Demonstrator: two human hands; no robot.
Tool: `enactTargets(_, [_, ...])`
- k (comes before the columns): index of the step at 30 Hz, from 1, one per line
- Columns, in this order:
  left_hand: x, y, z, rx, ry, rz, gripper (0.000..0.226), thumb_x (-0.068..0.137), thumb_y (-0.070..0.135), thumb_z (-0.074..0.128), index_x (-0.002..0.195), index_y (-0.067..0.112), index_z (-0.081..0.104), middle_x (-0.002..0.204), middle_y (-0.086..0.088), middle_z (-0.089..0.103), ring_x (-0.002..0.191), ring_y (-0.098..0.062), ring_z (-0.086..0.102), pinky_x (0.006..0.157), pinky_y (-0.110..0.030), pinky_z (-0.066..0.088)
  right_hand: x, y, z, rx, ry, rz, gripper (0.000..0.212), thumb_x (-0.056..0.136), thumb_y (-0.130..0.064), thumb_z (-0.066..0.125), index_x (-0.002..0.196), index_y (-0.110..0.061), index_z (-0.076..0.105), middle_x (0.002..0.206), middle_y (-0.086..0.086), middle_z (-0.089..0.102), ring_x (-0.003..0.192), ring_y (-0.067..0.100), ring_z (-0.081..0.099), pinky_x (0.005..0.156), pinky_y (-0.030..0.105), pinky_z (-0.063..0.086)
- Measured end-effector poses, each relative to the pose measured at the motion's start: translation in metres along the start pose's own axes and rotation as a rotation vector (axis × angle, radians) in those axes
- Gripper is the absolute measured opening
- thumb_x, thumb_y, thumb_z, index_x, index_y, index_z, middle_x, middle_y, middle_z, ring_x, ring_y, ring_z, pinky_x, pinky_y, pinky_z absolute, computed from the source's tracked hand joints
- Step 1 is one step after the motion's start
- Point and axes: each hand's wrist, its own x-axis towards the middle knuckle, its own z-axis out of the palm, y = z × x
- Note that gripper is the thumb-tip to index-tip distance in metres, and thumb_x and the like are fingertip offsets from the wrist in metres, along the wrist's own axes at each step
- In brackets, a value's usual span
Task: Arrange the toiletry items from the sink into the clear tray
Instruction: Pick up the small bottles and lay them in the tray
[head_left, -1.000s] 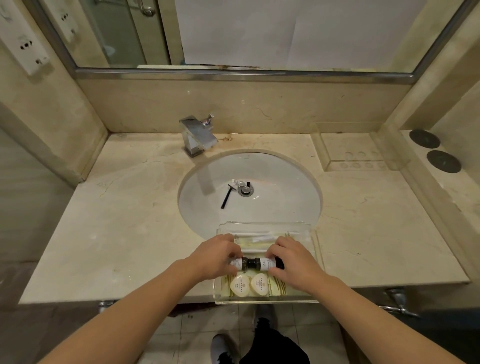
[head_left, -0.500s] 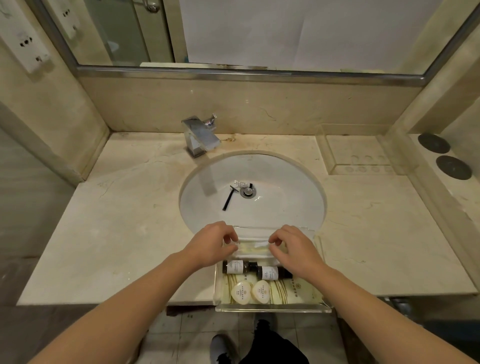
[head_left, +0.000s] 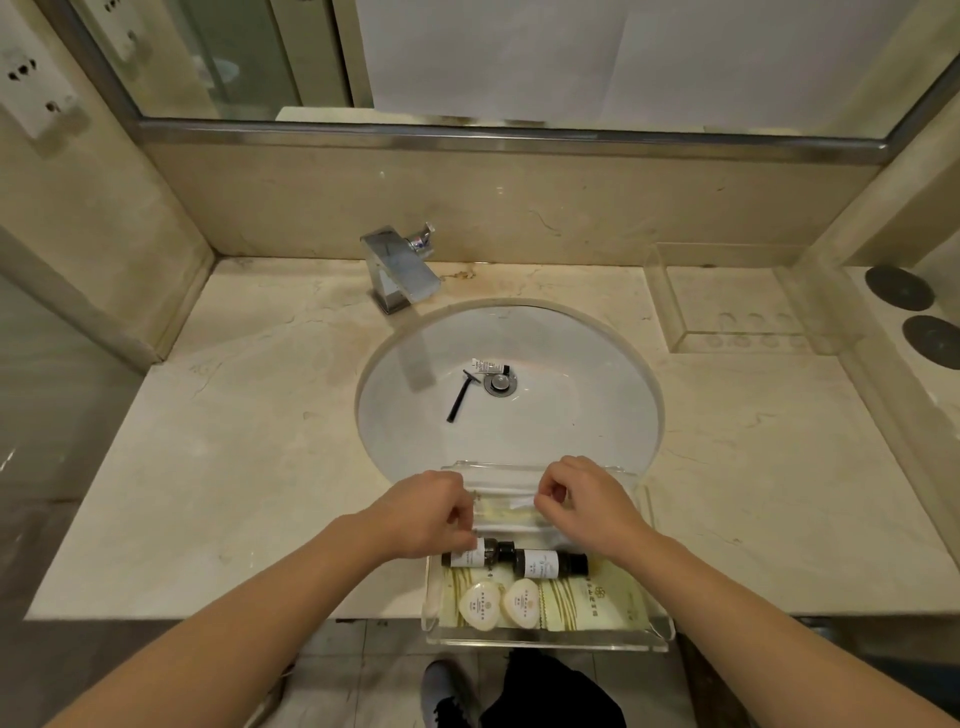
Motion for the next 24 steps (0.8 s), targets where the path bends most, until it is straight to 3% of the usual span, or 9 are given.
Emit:
enactTargets(5, [-0.005,-0.002,0.002,0.128,-0.095,0.052,0.035,0.074,0.044,0.071,0.098,0.020,0.065,0.095,0.006,0.055,0.093,-0.014,0.050,0.079,-0.035,0.050,-0.003,-0.001,0.003,0.002,0.008,-0.011,0.008,0.086,-0.026,0.057,0.080,-0.021,0.060,0.079,-0.010,0.056,0.083,0.009,0.049,0.073,0.026,0.044])
enactTargets(11, [-0.015,0.000,0.013,0.171,0.006,0.075,0.025,0.075,0.033,0.067,0.097,0.021,0.060,0.095,0.006,0.058,0.090,-0.015,0.051,0.075,-0.032,0.049,-0.023,-0.003,0.008,-0.057,-0.027,-0.080,0.010,0.082,-0.035,0.059,0.081,-0.025,0.061,0.080,-0.011,0.056,0.082,0.006,0.049,0.073,0.025,0.044])
enactTargets(15, [-0.022,0.001,0.014,0.104,0.037,0.054,0.028,0.077,0.031,0.066,0.103,0.022,0.061,0.097,0.008,0.057,0.088,-0.011,0.048,0.076,-0.028,0.047,-0.036,0.000,0.009,-0.191,-0.122,-0.166,0.024,0.076,-0.048,0.062,0.088,-0.028,0.059,0.087,-0.012,0.055,0.084,0.008,0.046,0.074,0.024,0.040])
enactTargets(24, [-0.025,0.005,0.021,0.104,0.072,0.020,0.029,0.078,0.035,0.068,0.103,0.023,0.059,0.103,0.004,0.058,0.095,-0.015,0.053,0.078,-0.029,0.046,-0.047,0.003,0.011,-0.246,-0.056,-0.186,0.029,0.085,-0.045,0.060,0.105,-0.024,0.062,0.099,-0.009,0.056,0.091,0.009,0.045,0.078,0.023,0.037])
